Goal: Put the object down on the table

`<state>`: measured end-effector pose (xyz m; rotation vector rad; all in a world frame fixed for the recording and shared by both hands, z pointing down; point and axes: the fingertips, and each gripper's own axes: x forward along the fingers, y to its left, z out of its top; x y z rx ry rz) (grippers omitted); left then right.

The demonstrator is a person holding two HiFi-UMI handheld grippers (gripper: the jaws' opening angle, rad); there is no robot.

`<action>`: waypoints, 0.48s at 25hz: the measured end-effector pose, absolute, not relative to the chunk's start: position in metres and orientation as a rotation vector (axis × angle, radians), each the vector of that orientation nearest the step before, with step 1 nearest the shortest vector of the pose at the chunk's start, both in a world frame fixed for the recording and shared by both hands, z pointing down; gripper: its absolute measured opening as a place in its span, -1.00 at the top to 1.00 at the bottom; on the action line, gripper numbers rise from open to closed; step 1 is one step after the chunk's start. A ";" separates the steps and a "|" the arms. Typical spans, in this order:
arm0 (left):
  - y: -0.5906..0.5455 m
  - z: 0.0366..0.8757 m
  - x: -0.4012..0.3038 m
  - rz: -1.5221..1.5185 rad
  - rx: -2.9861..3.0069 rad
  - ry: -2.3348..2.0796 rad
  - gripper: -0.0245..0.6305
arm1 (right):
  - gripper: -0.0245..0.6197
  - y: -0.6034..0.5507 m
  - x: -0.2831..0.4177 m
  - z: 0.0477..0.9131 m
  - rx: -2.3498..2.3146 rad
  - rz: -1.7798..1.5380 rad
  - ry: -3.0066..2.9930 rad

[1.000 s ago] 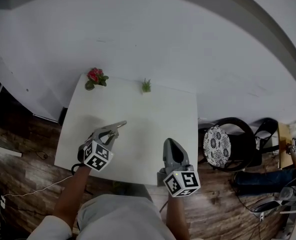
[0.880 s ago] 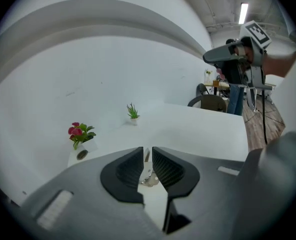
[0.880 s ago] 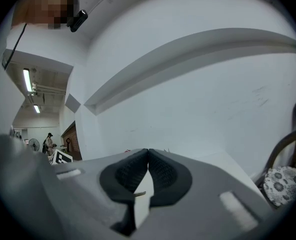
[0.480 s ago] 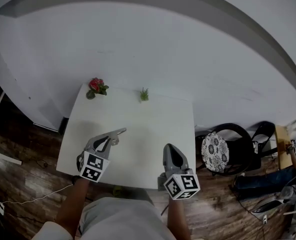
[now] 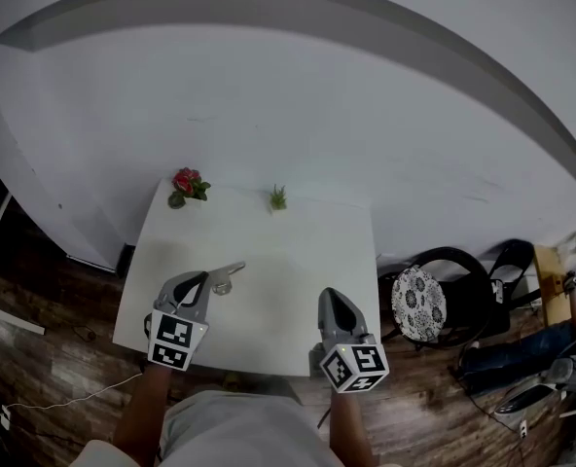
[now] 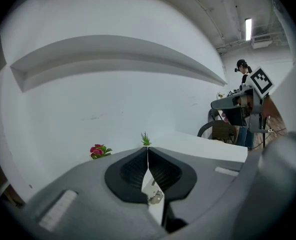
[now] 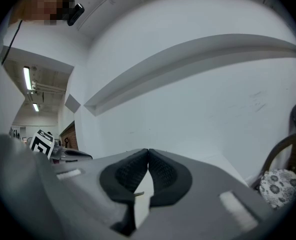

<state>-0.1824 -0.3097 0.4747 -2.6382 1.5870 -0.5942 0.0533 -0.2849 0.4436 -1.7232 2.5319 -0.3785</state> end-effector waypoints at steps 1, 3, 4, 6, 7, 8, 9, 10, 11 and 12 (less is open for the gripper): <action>-0.309 0.468 -0.183 -0.571 -2.632 1.596 0.90 | 0.91 -0.284 0.053 0.442 -1.722 -0.372 2.532; -0.308 0.457 -0.187 -0.521 -2.629 1.621 0.90 | 0.91 -0.284 0.052 0.440 -1.720 -0.358 2.535; -0.308 0.453 -0.188 -0.499 -2.630 1.633 0.90 | 0.91 -0.284 0.052 0.440 -1.719 -0.353 2.536; -0.308 0.446 -0.191 -0.469 -2.620 1.647 0.90 | 0.91 -0.285 0.052 0.438 -1.717 -0.344 2.539; -0.308 0.442 -0.193 -0.461 -2.608 1.649 0.90 | 0.91 -0.285 0.052 0.438 -1.718 -0.340 2.540; -0.308 0.439 -0.195 -0.457 -2.592 1.647 0.90 | 0.91 -0.285 0.052 0.438 -1.719 -0.336 2.540; -0.307 0.435 -0.197 -0.459 -2.574 1.642 0.90 | 0.91 -0.285 0.052 0.437 -1.722 -0.330 2.540; -0.306 0.431 -0.198 -0.460 -2.559 1.638 0.90 | 0.91 -0.285 0.052 0.437 -1.726 -0.322 2.540; -0.305 0.428 -0.200 -0.455 -2.551 1.637 0.90 | 0.91 -0.285 0.052 0.436 -1.734 -0.311 2.541; -0.304 0.425 -0.202 -0.440 -2.551 1.643 0.90 | 0.91 -0.284 0.053 0.436 -1.742 -0.298 2.543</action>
